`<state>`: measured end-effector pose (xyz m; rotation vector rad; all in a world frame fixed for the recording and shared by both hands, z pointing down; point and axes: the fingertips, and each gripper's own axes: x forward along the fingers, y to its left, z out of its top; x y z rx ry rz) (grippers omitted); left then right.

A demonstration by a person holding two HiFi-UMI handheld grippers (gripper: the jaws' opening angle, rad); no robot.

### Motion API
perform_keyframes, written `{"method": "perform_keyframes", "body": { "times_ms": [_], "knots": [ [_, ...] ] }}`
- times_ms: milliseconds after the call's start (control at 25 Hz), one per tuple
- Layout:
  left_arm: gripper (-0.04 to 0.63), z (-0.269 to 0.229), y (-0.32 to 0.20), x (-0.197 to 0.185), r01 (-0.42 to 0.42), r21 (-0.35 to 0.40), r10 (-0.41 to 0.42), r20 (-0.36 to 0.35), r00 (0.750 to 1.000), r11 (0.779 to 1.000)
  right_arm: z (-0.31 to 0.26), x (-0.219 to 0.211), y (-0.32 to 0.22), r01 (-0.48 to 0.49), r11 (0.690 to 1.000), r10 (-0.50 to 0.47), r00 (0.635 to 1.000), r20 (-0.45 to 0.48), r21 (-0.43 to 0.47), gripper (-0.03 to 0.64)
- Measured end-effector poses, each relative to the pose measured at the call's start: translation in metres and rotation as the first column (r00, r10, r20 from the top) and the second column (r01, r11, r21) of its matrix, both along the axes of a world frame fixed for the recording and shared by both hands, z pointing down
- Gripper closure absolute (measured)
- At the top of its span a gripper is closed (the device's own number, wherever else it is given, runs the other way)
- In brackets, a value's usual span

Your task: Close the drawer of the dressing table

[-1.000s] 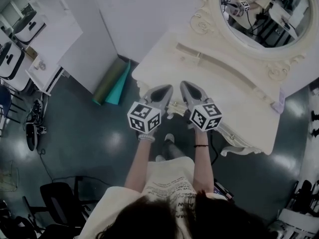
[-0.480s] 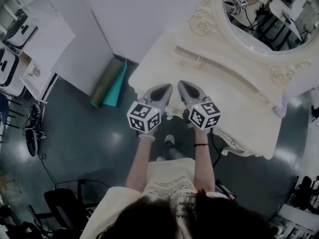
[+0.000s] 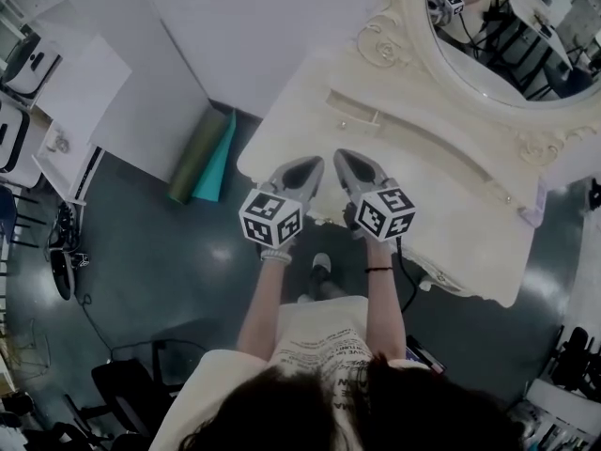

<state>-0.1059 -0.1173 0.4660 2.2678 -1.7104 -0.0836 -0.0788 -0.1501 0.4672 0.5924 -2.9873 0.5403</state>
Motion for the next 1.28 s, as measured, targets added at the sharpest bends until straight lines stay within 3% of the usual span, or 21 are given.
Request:
{"method": "perform_keyframes", "body": {
  "times_ms": [800, 1280],
  "knots": [
    [0.592, 0.019, -0.039, 0.002, -0.026, -0.067, 0.025, -0.008, 1.000, 0.997, 0.009, -0.001, -0.040, -0.012, 0.999, 0.012, 1.000, 0.006, -0.045, 0.614],
    [0.592, 0.026, -0.064, -0.011, -0.138, -0.104, 0.135, -0.029, 0.990, 0.985, 0.021, -0.007, -0.061, -0.121, 0.989, 0.119, 0.993, -0.023, -0.088, 0.614]
  ]
}}
